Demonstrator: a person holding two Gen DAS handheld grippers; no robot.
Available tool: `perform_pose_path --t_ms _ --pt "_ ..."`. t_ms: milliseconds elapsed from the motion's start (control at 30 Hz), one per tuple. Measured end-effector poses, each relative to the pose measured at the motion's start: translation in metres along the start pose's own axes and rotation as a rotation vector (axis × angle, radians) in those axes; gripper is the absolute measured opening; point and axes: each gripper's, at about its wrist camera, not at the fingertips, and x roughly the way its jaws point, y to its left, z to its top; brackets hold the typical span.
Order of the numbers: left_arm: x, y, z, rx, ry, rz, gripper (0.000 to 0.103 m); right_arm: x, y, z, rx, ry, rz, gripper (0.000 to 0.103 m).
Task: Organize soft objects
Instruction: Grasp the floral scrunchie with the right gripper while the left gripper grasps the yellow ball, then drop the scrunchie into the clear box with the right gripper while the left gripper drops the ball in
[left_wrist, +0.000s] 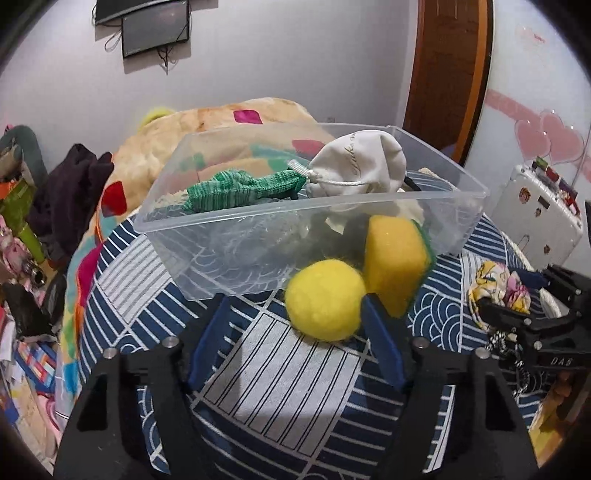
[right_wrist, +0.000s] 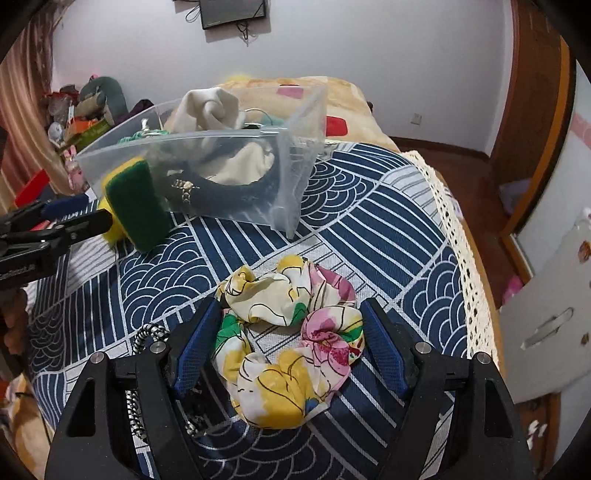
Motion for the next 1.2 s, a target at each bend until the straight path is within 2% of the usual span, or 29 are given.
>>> perform_pose_path --t_ms 67,167,233,333,433,500,833,1067,1200 --pt "0.003 0.000 0.001 -0.006 0.005 -0.019 0.065 0.000 -0.001 -0.001 0.002 -0.003 0.003 0.075" --pt "0.005 -0.006 0.000 0.027 0.003 -0.037 0.049 -0.001 0.001 -0.004 -0.008 -0.011 0.006 0.072" --pt "0.003 -0.012 -0.002 0.062 -0.005 -0.039 0.040 -0.001 0.003 -0.004 -0.015 -0.007 0.038 0.054" --pt "0.000 -0.019 -0.006 0.099 -0.025 -0.015 0.038 -0.004 0.011 -0.005 -0.039 -0.016 0.051 0.036" --pt "-0.004 -0.016 -0.008 0.089 -0.041 -0.011 0.037 -0.006 0.014 -0.005 -0.046 -0.026 0.053 0.021" --pt "-0.009 -0.010 -0.009 0.061 -0.054 -0.010 0.037 -0.009 0.013 -0.004 -0.039 -0.032 0.065 0.017" --pt "-0.042 0.005 -0.009 0.052 -0.139 0.027 0.037 -0.036 0.020 0.019 -0.032 -0.149 0.084 0.015" --pt "-0.075 0.014 0.012 0.019 -0.256 0.032 0.037 -0.056 0.032 0.051 -0.063 -0.258 0.086 0.015" --pt "-0.081 0.019 0.029 0.009 -0.292 0.039 0.037 -0.060 0.037 0.069 -0.069 -0.310 0.076 0.015"
